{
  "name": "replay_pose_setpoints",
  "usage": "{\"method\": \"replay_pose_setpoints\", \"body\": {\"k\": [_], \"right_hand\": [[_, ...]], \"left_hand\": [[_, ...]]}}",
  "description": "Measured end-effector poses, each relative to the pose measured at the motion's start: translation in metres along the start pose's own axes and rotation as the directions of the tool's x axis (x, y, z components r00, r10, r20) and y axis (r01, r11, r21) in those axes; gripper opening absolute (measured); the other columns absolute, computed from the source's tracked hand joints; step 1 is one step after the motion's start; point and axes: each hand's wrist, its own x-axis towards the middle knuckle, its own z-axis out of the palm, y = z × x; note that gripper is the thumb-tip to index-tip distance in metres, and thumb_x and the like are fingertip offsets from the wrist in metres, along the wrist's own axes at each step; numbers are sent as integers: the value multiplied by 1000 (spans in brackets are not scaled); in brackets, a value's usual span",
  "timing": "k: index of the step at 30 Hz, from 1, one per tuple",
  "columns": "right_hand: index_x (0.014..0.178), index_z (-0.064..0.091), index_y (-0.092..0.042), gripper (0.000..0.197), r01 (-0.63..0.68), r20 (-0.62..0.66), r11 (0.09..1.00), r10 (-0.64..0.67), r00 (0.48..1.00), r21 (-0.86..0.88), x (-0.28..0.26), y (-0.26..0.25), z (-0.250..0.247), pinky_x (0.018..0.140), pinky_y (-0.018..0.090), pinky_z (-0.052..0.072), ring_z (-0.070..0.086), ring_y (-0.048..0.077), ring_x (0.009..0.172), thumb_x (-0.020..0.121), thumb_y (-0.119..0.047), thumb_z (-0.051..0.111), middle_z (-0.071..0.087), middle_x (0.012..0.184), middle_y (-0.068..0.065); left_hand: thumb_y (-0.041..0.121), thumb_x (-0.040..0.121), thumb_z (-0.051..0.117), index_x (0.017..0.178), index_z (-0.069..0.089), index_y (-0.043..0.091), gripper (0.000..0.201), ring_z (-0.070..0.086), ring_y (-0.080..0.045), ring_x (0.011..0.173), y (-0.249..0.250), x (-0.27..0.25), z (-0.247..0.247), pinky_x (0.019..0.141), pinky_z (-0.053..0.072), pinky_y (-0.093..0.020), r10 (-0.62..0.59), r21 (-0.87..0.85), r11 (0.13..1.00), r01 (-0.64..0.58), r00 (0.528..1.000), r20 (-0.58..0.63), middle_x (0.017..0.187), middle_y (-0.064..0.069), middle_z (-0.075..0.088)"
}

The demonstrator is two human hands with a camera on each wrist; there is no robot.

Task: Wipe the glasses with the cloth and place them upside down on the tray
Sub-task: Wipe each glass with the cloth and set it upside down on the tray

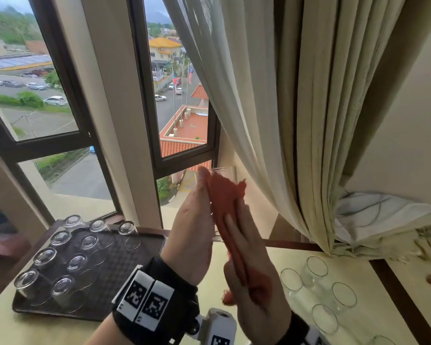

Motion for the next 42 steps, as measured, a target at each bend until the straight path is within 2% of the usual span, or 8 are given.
{"method": "replay_pose_setpoints", "body": {"k": [7, 11, 15, 21, 26, 31, 38, 42], "right_hand": [[148, 56, -44, 59, -362, -56, 819, 428, 902, 445, 23, -7, -1, 50, 28, 47, 51, 19, 61, 92, -62, 64, 59, 72, 9], [154, 49, -40, 50, -209, -113, 902, 269, 957, 378, 48, -23, -11, 49, 26, 52, 62, 1, 66, 104, -37, 52, 69, 95, -24], [148, 42, -64, 51, -177, -44, 949, 195, 980, 262, 16, -25, -3, 50, 27, 55, 60, -1, 73, 103, -43, 54, 56, 152, -2], [145, 51, -58, 48, -345, -31, 870, 379, 925, 352, 17, -18, -1, 48, 32, 52, 65, 15, 58, 99, -45, 54, 71, 84, 6], [151, 53, -45, 50, -266, -57, 912, 297, 953, 312, 45, -26, -14, 50, 31, 57, 63, 11, 68, 101, -43, 54, 75, 109, -17], [160, 41, -36, 55, -103, 3, 984, 104, 995, 146, 2, -21, 2, 74, 45, 61, 61, 15, 129, 108, -28, 53, 31, 170, -15], [152, 47, -52, 53, -353, 50, 879, 356, 933, 320, 12, -16, -5, 46, 26, 48, 57, 6, 54, 99, -48, 55, 70, 74, -7], [150, 50, -50, 54, -293, -52, 890, 331, 942, 350, 38, -17, -14, 49, 27, 51, 51, 14, 58, 96, -54, 57, 58, 81, 13]], "left_hand": [[83, 92, 46, 126, 72, 20, 76, 53, -18, 96, 0, -4, -1, 94, 51, -40, 27, 45, 999, -29, 999, 47, 113, -5, 56], [84, 86, 52, 130, 74, 22, 79, 52, -30, 104, -5, -7, 7, 107, 48, -54, 66, 8, 998, -66, 997, 48, 121, -21, 59], [85, 92, 50, 132, 73, 18, 82, 51, -37, 109, 3, -1, -2, 116, 43, -68, 100, -14, 995, -99, 994, 46, 133, -35, 54], [72, 88, 42, 126, 70, 18, 72, 49, -17, 94, 9, -6, -5, 93, 48, -35, 90, 49, 995, -90, 996, 14, 108, -1, 55], [84, 79, 60, 125, 76, 14, 85, 51, -27, 99, -3, -10, 2, 101, 49, -46, 18, -59, 998, -18, 1000, -4, 110, -9, 58], [76, 89, 57, 119, 77, 8, 77, 63, -34, 103, 8, -3, -8, 106, 48, -53, -2, -97, 995, -1, 1000, -31, 109, -14, 75], [86, 38, 90, 122, 61, 23, 109, 65, -29, 89, 11, -4, 0, 97, 59, -58, -22, 6, 1000, 22, 1000, -13, 95, -11, 70], [79, 54, 90, 126, 57, 11, 105, 56, -26, 93, -1, -5, 6, 105, 52, -58, -12, 28, 1000, 13, 999, -37, 103, -17, 63]]}}
